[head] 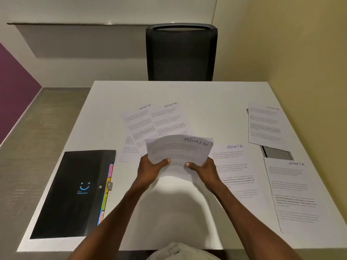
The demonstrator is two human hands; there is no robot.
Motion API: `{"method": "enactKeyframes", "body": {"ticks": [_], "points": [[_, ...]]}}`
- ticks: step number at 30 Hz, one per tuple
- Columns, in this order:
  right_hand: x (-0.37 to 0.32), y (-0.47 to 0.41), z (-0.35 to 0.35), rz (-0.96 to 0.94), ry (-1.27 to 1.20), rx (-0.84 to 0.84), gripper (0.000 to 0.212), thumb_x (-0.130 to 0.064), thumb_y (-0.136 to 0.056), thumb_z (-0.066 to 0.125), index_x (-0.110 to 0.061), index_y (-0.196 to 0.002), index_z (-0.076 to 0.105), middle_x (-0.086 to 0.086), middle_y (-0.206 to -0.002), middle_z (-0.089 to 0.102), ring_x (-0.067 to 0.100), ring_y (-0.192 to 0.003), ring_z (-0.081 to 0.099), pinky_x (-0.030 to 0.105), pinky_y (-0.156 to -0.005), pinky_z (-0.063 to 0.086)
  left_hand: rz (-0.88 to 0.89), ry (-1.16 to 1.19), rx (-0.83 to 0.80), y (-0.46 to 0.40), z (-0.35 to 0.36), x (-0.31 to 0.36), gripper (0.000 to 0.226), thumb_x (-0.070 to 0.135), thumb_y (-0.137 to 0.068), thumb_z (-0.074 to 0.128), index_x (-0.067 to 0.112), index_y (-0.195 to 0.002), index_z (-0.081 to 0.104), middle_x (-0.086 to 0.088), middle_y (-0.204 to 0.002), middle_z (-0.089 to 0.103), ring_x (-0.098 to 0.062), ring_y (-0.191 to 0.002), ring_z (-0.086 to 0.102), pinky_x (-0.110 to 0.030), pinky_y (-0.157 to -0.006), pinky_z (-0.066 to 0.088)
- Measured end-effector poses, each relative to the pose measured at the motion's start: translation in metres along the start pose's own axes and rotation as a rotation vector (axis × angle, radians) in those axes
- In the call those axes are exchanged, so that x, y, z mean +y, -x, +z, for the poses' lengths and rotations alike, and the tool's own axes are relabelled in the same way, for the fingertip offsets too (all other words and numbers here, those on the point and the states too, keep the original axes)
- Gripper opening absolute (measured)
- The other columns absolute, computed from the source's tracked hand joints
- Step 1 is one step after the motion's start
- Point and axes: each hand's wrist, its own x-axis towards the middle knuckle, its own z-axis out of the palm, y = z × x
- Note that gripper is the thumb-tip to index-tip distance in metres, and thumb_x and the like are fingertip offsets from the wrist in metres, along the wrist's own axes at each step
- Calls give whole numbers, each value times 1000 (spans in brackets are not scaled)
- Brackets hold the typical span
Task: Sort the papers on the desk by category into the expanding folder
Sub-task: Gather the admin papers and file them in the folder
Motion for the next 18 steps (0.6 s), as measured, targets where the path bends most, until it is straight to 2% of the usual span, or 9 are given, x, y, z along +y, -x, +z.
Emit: {"method": "enactKeyframes", "body": {"ticks": [2,5,7,10,12,15,17,18], "points": [[1,-2,0,-3,-9,1,42,-16,-71,85,-22,-110,70,-5,-104,75,13,-95,70,37,-86,58,-10,34,43,5,6,2,46,29,-77,84,28,-119,66,9,-108,72,-15,-100,67,-27,-79,59],[1,-4,-3,-23,-23,27,41,-14,-74,82,-18,-112,69,-4,-101,75,10,-91,71,30,-80,59,9,121,88,7,8,1,41,21,-77,85,25,-114,68,7,-104,74,-12,-97,69,-30,-80,58],[8,-4,-3,-14,-29,12,39,-13,-75,82,-20,-111,69,-3,-101,75,10,-91,71,30,-79,59,4,155,91,11,11,-2,38,13,-78,83,20,-112,68,3,-104,74,-15,-99,70,-30,-80,59],[23,-3,3,29,8,-50,39,-14,-74,82,-26,-108,68,-3,-101,75,13,-93,71,40,-83,59,-67,123,122,15,16,-12,32,10,-80,80,23,-105,65,2,-102,72,-19,-98,68,-17,-69,57],[23,-7,7,49,31,-56,37,-13,-74,81,-26,-106,68,-3,-100,75,15,-91,71,40,-82,60,-74,102,137,16,13,-13,30,13,-85,76,21,-112,64,2,-105,70,-17,-99,67,-12,-66,54],[15,-20,14,10,181,-96,33,-8,-78,72,-21,-107,65,-7,-100,71,10,-90,67,29,-78,57,-47,64,144,7,-2,-10,29,12,-90,70,14,-118,62,-1,-108,69,-16,-99,66,-12,-68,54],[14,-33,21,-50,381,-146,25,-5,-77,66,-19,-97,62,-10,-92,66,6,-83,61,12,-70,47,-40,45,188,3,-20,-8,29,11,-91,68,11,-119,60,-4,-108,68,-13,-95,65,-10,-68,53],[14,-39,25,-75,488,-160,21,-4,-77,64,-18,-93,60,-11,-88,63,8,-80,58,9,-66,42,-41,37,232,0,-31,-8,31,14,-91,69,9,-121,60,-6,-108,68,-16,-95,66,-12,-70,54]]}}
